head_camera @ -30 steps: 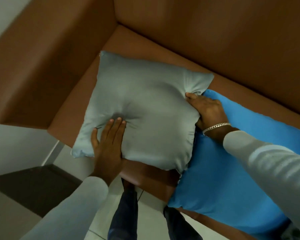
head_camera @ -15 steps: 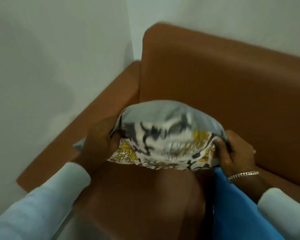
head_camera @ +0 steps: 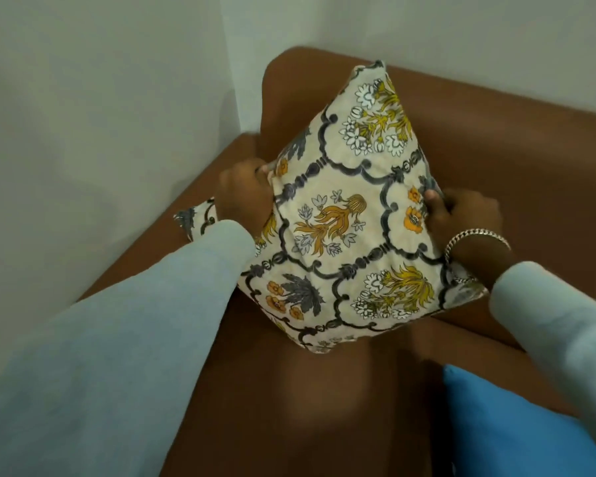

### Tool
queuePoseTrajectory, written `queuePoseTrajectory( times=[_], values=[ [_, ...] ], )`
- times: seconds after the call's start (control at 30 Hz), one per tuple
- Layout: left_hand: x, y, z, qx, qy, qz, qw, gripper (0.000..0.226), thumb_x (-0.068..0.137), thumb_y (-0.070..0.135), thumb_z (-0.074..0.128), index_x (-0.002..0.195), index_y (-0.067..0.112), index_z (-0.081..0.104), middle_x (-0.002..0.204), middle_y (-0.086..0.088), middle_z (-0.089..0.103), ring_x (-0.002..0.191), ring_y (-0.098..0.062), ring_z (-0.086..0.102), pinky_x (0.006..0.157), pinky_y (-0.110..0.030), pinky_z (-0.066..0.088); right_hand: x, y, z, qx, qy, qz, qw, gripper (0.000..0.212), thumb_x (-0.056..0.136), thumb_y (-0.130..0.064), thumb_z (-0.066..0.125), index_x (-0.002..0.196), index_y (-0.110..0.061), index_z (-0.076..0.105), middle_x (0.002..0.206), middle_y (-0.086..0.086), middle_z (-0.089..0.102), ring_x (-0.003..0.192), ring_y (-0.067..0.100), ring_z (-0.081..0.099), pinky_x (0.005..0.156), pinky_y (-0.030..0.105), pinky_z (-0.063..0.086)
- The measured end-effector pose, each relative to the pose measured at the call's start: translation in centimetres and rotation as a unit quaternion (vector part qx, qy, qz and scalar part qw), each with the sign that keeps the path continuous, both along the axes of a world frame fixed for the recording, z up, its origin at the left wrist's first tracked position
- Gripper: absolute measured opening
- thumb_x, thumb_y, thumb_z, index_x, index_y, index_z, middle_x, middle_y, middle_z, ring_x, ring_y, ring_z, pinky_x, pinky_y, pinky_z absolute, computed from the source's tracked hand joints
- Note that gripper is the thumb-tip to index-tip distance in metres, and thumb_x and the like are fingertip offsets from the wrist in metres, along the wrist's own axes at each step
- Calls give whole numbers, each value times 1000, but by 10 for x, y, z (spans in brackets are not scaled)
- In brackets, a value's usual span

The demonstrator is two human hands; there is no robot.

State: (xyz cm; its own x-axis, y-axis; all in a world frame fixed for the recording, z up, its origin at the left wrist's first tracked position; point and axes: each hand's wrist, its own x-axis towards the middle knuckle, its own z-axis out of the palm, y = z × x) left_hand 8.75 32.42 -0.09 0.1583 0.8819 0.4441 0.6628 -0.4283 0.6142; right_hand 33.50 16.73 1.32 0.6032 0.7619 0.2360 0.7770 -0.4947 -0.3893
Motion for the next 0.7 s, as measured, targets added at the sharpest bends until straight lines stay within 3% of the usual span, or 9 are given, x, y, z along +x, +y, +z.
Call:
queuePoseTrajectory(
  times=[0.07, 0.13, 0.2, 0.27, 0.37, 0.5, 0.6, 0.7],
  values=[
    [2, -20, -5, 46, -37, -2, 998, 27, 97, 8, 46, 109, 1, 68, 107, -21, 71, 104, -37, 64, 93, -42, 47, -2, -3, 0, 29, 8, 4, 1000, 39, 93, -36, 48, 62, -14, 54, 54, 3, 51, 65, 35, 56, 60, 29, 32],
    [1, -47, -13, 83, -5, -24, 996, 36, 98, 8, 40, 130, 1, 56, 137, -22, 56, 133, -36, 47, 115, -55, 29, -7, -11, 2, 52, 22, 19, 998, 26, 94, -34, 48, 86, -15, 66, 77, 12, 68, 83, 38, 62, 65, 30, 38],
    [-4, -78, -24, 83, 53, -57, 993, 47, 96, 15, 34, 139, 1, 46, 150, -23, 39, 143, -39, 31, 117, -60, 21, -14, -29, 3, 44, 82, 43, 995, 40, 94, -37, 46, 130, -20, 51, 128, 14, 61, 119, 34, 54, 94, 39, 44],
    [-7, -116, -35, 62, 73, -83, 992, 54, 92, 14, 34, 143, -3, 38, 154, -26, 31, 145, -42, 23, 116, -62, 21, -27, -61, -3, 57, 124, 76, 988, 60, 92, -45, 45, 145, -23, 28, 153, 8, 35, 139, 27, 33, 113, 48, 29],
    [1, -183, -52, 25, 90, -128, 987, 60, 88, -1, 44, 146, -2, 32, 157, -25, 24, 147, -42, 16, 116, -60, 23, -48, -135, -24, 45, 128, 118, 984, 71, 84, -40, 56, 145, -19, 28, 154, 9, 31, 141, 25, 29, 114, 45, 28],
    [29, -285, -75, -17, 69, -240, 968, 60, 86, -13, 47, 144, 0, 38, 156, -20, 31, 148, -34, 22, 115, -56, 28, -40, -257, -63, -103, 120, 96, 983, 67, 86, -28, 62, 145, -19, 31, 157, 6, 25, 143, 26, 27, 111, 51, 31],
    [58, -365, -88, -79, 42, -312, 946, 60, 88, -14, 47, 145, 1, 38, 157, -13, 32, 149, -27, 22, 118, -53, 25, -13, -335, -82, -162, 127, 48, 977, 62, 86, -28, 61, 142, -19, 36, 156, 6, 28, 143, 25, 27, 112, 49, 29],
    [76, -441, -98, -115, 50, -365, 922, 61, 82, -10, 53, 142, -1, 42, 153, -14, 38, 146, -31, 28, 114, -57, 29, 16, -397, -93, -190, 113, 27, 975, 51, 91, -29, 55, 139, -19, 42, 153, 4, 34, 143, 22, 28, 112, 47, 29]
  ],
)
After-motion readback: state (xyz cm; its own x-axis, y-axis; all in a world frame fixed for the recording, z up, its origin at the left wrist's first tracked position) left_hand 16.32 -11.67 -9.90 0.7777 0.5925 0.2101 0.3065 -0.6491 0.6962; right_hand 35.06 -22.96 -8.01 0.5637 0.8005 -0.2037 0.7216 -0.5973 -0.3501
